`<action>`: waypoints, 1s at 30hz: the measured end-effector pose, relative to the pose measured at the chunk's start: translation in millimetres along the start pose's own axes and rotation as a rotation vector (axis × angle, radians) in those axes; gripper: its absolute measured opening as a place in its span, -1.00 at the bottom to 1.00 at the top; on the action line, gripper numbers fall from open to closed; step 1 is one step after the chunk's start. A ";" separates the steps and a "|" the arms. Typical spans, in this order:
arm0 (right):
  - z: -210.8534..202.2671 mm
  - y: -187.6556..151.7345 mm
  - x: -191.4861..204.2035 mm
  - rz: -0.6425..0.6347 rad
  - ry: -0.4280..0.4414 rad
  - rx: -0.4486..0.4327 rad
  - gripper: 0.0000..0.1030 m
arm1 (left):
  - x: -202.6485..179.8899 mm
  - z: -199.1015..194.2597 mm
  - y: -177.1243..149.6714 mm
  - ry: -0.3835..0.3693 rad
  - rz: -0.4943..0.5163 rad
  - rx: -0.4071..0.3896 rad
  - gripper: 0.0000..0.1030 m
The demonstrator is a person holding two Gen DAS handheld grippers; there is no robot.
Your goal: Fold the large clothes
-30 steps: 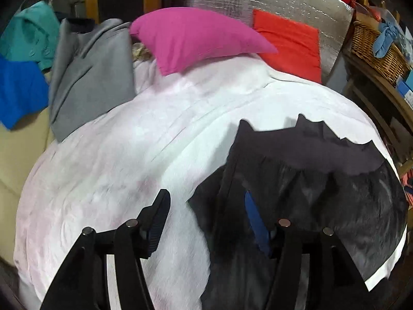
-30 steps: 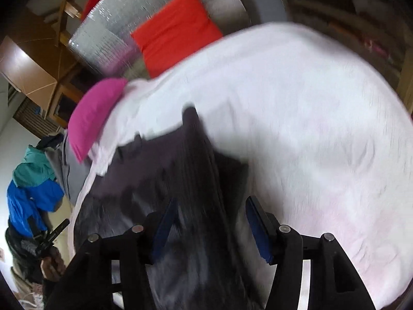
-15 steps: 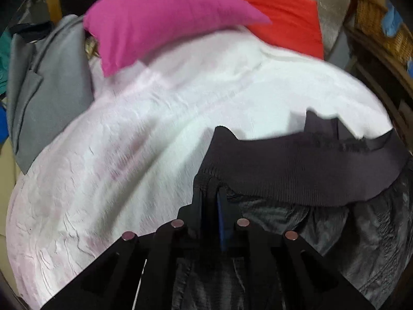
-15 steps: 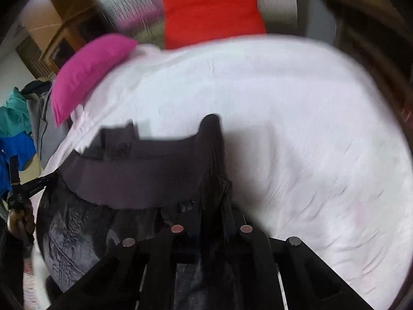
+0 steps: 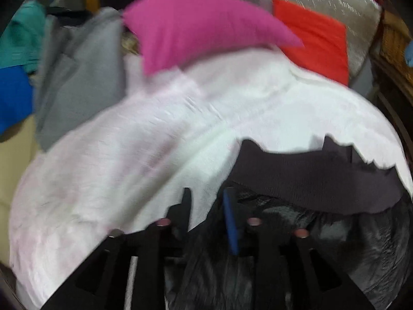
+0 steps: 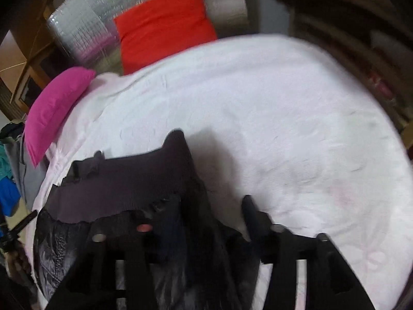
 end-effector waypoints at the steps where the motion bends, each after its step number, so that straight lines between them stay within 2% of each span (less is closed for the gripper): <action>1: -13.8 -0.5 10.6 -0.013 0.010 -0.028 0.09 | -1.5 -13.8 -1.8 -0.014 -0.009 -0.027 -0.15; 2: -21.4 -1.8 22.4 -0.022 0.016 -0.047 0.09 | -3.3 -21.3 -4.5 -0.023 -0.011 -0.042 -0.03; 4: -37.4 -3.9 56.2 -0.063 0.044 -0.102 0.15 | -19.6 -41.8 -21.8 -0.061 0.018 -0.062 0.07; 7: -37.4 -19.0 109.6 -0.154 0.056 -0.123 0.22 | -51.9 -59.0 -60.6 -0.114 0.088 -0.057 0.11; 10: -27.0 -38.2 144.8 -0.242 0.037 -0.117 0.22 | -77.0 -64.4 -98.7 -0.133 0.144 -0.055 0.13; 12: -8.6 -52.2 156.5 -0.306 0.006 -0.055 0.22 | -87.6 -54.5 -118.5 -0.111 0.185 -0.030 0.13; 15: 24.8 -59.7 150.3 -0.336 -0.076 0.031 0.24 | -90.7 -18.2 -134.5 -0.019 0.228 0.033 0.18; 19: 41.8 -50.6 136.5 -0.300 -0.133 0.066 0.26 | -87.8 1.2 -125.6 0.018 0.189 0.086 0.18; 22: 37.9 -47.4 132.2 -0.268 -0.133 0.069 0.28 | -87.1 3.4 -119.2 0.031 0.175 0.110 0.18; 24: 17.2 -48.5 129.6 -0.223 -0.126 0.037 0.28 | -83.4 -7.4 -116.6 0.021 0.152 0.115 0.17; 27: -27.7 -54.8 134.0 -0.215 -0.108 -0.072 0.32 | -75.4 -44.7 -120.3 -0.031 0.140 0.046 0.18; 30: -69.9 -81.7 143.9 -0.181 -0.058 -0.148 0.44 | -68.0 -79.1 -137.5 -0.060 0.145 -0.025 0.28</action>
Point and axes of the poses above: each gripper's, at about its wrist camera, not at the fingertips, and z roughly the way its jaws point, x to its left, y to its top, the point moved 7 cm from there along z, roughly the way its jaws point, and after that the axes turned 15 degrees about -z, right-handed, at the moved point
